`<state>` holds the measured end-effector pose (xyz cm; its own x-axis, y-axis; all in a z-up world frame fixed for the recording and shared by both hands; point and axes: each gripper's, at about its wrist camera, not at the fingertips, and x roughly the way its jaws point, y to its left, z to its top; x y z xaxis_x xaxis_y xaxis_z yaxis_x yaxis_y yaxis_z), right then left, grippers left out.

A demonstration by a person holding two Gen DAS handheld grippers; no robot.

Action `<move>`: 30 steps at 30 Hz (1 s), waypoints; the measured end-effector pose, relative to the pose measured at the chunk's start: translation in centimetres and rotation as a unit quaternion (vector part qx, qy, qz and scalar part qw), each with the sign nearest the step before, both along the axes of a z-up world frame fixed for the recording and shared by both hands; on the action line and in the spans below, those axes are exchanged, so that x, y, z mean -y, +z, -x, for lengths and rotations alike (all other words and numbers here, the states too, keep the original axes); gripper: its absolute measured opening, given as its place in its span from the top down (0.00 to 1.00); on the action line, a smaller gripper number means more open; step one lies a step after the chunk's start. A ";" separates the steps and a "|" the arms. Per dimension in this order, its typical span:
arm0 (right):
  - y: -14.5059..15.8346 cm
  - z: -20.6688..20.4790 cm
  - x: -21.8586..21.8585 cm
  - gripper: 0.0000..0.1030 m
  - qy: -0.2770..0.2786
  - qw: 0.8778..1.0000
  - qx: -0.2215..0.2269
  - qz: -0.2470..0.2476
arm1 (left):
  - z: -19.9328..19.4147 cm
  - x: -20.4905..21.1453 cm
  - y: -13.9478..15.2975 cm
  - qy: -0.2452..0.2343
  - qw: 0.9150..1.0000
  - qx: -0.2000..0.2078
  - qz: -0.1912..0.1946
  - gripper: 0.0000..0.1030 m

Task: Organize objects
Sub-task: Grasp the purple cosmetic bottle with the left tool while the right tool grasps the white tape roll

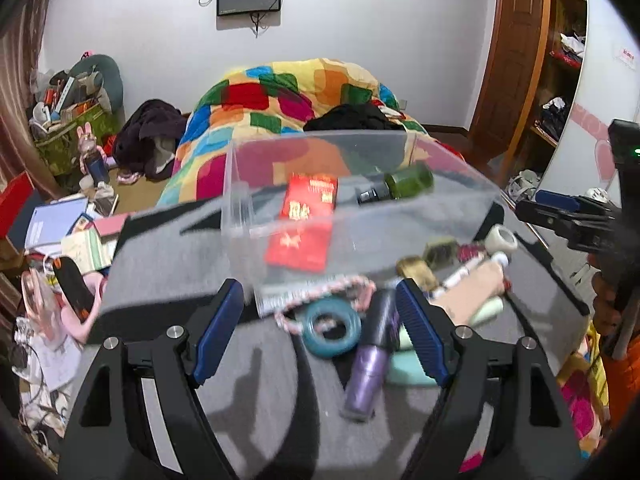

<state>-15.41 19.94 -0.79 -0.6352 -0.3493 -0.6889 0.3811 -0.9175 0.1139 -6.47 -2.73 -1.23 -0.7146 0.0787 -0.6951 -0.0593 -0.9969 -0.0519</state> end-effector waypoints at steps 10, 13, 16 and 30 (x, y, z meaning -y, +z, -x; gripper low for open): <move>-4.1 1.4 -1.6 0.26 -0.019 0.998 0.061 -0.006 | -1.7 -1.5 -2.7 -0.035 0.998 0.036 -0.023 0.52; -4.6 1.7 -1.3 0.33 -0.010 0.997 0.072 -0.010 | -1.2 -2.2 -3.4 -0.041 0.998 0.049 -0.026 0.53; -4.8 1.7 -1.0 0.38 -0.001 0.997 0.078 -0.014 | -0.7 -2.7 -3.8 -0.048 0.997 0.057 -0.036 0.55; -3.7 -0.1 -1.3 0.66 0.003 0.999 0.048 -0.009 | -0.5 -2.4 -3.9 -0.030 0.997 0.045 -0.046 0.76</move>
<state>-15.35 21.19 -4.51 -0.5638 -0.3405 -0.7524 0.3745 -0.9174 0.1345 -5.99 -0.32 -5.10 -0.6418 0.1859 -0.7440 -0.1096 -0.9824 -0.1510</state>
